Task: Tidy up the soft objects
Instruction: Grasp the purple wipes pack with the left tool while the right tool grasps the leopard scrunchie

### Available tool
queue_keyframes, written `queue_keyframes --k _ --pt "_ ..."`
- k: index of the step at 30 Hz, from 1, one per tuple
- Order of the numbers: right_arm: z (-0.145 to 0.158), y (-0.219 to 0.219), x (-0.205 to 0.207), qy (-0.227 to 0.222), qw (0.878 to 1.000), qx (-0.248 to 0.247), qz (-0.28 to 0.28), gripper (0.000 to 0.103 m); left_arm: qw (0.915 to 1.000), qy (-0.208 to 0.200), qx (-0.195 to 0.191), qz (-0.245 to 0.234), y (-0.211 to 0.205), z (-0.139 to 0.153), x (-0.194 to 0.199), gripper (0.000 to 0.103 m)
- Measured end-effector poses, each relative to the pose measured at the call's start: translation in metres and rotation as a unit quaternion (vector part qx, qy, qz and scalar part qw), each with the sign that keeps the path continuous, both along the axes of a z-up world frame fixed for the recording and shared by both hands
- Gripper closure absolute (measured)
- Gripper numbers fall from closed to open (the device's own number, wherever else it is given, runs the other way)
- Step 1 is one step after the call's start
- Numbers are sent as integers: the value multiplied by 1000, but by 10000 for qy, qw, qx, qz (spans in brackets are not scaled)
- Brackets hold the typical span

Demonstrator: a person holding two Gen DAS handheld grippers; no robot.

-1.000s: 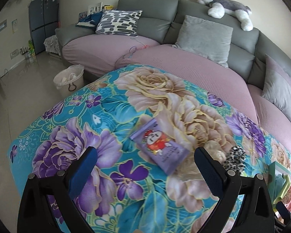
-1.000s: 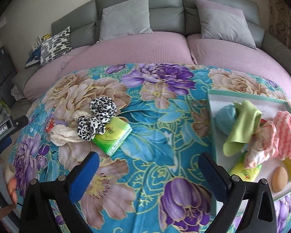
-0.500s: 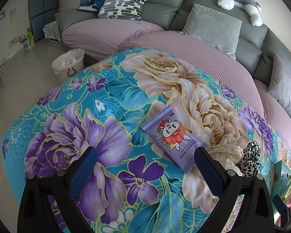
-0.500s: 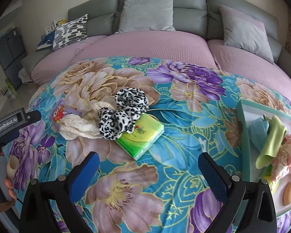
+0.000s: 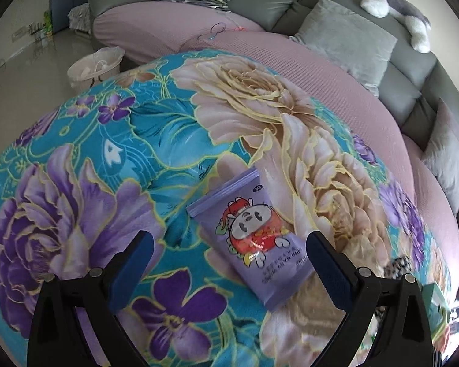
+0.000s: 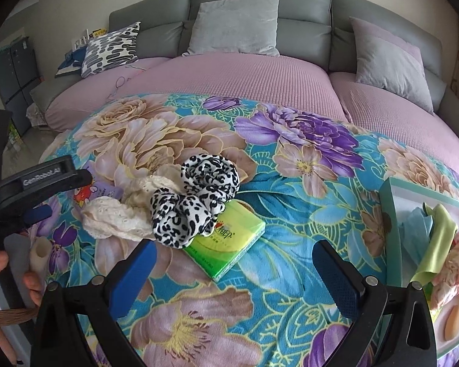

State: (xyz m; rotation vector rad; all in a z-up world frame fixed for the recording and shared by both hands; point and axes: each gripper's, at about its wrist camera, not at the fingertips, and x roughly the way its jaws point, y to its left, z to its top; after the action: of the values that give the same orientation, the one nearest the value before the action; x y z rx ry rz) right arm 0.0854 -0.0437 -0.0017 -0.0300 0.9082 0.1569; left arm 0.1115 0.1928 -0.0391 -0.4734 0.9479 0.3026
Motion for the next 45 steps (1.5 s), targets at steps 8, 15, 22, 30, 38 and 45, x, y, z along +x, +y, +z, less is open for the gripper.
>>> queue_keyframes --k 8,15,22,30,38,45 --pt "-3 -5 10 -30 10000 -24 -12 0 9997 117 -30 199 1 -13 20 3" --pt "-2 -6 13 -77 9999 68 18 0 9968 560 563 100 -8 -23 34 3" --pt "-6 7 14 -64 9995 161 245 0 9941 759 759 -138 -10 -24 31 24" --pt "-10 20 13 -120 9983 293 486 13 9905 895 977 -365 -15 -21 28 50" --pt "-14 23 13 -95 9970 455 612 58 9904 885 941 -497 -18 -17 22 57" --pt "-9 17 10 -166 9961 613 606 82 9914 851 864 -496 -19 -11 14 59"
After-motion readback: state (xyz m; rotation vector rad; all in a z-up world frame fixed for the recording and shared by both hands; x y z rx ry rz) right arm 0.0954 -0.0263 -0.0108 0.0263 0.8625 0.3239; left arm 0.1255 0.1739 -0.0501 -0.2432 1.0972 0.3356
